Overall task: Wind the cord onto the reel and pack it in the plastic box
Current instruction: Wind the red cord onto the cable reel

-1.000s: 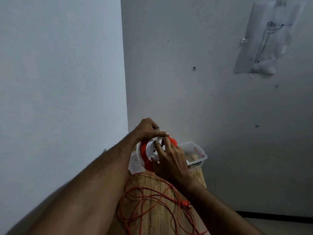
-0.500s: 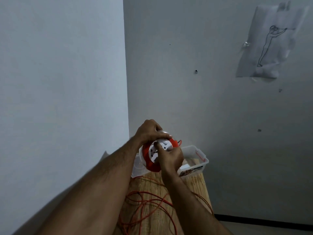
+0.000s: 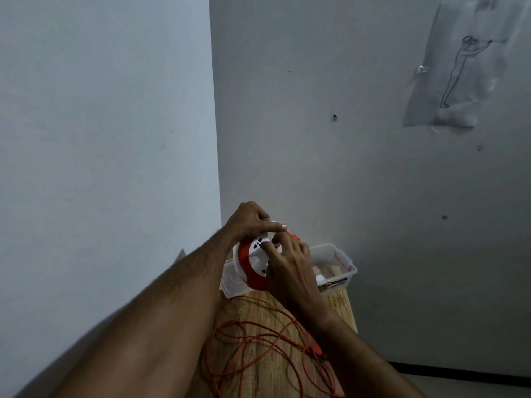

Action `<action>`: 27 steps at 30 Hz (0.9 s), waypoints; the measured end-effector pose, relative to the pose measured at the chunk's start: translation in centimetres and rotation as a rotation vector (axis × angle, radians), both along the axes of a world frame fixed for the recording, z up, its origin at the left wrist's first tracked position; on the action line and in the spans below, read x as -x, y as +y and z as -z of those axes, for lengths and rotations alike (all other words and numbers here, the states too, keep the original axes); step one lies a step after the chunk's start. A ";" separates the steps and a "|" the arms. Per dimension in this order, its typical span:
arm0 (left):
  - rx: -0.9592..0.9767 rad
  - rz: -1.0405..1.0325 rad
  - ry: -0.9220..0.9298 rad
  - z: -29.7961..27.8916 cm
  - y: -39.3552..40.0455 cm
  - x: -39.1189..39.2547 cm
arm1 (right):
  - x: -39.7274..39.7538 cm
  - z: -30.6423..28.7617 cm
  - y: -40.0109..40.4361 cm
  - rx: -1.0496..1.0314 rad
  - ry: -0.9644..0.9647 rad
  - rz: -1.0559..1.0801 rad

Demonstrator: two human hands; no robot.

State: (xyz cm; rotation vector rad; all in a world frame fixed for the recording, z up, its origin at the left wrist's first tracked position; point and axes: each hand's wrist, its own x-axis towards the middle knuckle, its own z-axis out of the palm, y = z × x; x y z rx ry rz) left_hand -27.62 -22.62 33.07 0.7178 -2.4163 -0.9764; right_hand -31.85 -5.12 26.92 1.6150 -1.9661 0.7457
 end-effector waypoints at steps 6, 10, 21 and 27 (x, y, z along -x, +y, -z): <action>-0.004 0.047 -0.049 -0.2 0.5 0.1 | 2.2 -0.4 0.6 -0.213 0.289 -0.137; -0.006 0.073 -0.069 -0.4 0.8 -0.2 | 3.0 -1.0 0.7 -0.334 0.423 -0.167; 0.001 0.007 0.050 -0.2 0.6 0.5 | 0.9 -1.4 -1.0 0.053 -0.276 0.002; 0.043 -0.019 0.049 0.1 0.8 1.2 | -1.7 -2.0 -2.6 0.428 -1.342 0.266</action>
